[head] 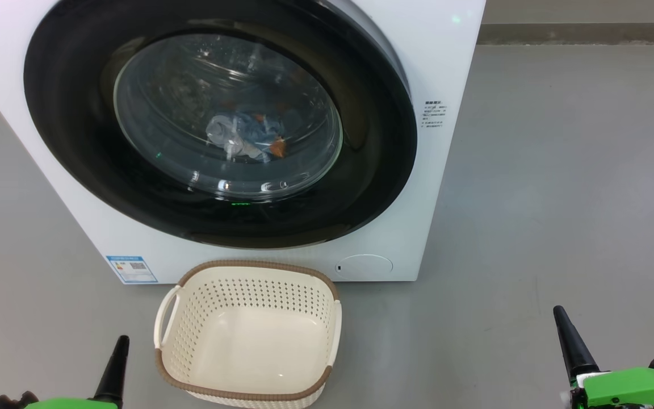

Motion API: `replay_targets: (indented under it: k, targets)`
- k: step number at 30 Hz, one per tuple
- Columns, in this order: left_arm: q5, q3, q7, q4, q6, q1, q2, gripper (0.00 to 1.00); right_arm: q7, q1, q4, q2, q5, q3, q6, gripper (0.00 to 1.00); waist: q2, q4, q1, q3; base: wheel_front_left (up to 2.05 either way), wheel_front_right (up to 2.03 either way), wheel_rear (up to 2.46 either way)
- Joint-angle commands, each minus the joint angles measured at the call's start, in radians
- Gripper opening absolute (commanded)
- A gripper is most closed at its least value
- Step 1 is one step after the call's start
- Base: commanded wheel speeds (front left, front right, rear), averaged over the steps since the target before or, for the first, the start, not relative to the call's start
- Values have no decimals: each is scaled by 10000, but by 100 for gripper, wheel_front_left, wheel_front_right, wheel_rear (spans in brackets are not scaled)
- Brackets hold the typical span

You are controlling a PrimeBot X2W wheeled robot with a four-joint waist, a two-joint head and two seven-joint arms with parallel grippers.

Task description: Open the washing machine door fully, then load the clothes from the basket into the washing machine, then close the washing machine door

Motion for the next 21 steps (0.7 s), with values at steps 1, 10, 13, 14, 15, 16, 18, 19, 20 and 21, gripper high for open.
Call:
replay_targets:
  k: [1, 10, 13, 14, 15, 16, 18, 19, 20, 21]
  targets:
    - [-318, 348, 107, -214, -16, -494, 84, 0, 108, -506, -331, -32, 318, 117, 14, 0, 0, 9, 0, -8, 0, 0, 0]
    - [-1121, 447, 342, -216, -17, -596, 21, 0, 345, -541, -406, 33, 1060, 27, 15, 0, 0, 45, 0, -38, 0, 0, 0]
    - [-1424, 484, 431, -217, -18, -634, -2, 0, 434, -554, -434, 57, 1339, -7, 15, 0, 0, 58, 0, -49, 0, 0, 0]
    - [-1522, 496, 459, -217, -18, -646, -10, 0, 463, -558, -444, 65, 1429, -18, 15, 0, 0, 62, 0, -53, 0, 0, 0]
    - [-1622, 508, 489, -217, -18, -659, -18, 0, 493, -562, -453, 73, 1522, -30, 15, 0, 0, 67, 0, -56, 0, 0, 0]
    - [-1723, 521, 519, -217, -18, -672, -26, 0, 522, -567, -463, 81, 1615, -41, 15, 0, 0, 71, 0, -60, 0, 0, 0]
    - [-1925, 545, 578, -218, -18, -698, -41, 0, 582, -575, -481, 98, 1802, -64, 15, 0, 0, 80, 0, -68, 0, 0, 0]
    - [-2026, 558, 607, -218, -18, -710, -49, 0, 611, -580, -491, 106, 1895, -75, 15, 0, 0, 84, 0, -71, 0, 0, 0]
    - [-2126, 570, 637, -218, -19, -723, -57, 0, 641, -584, -500, 114, 1988, -86, 15, 0, 0, 89, 0, -75, 0, 0, 0]
    - [-2227, 582, 666, -219, -19, -736, -65, 0, 671, -588, -510, 122, 2081, -98, 15, 0, 0, 93, 0, -79, 0, 0, 0]
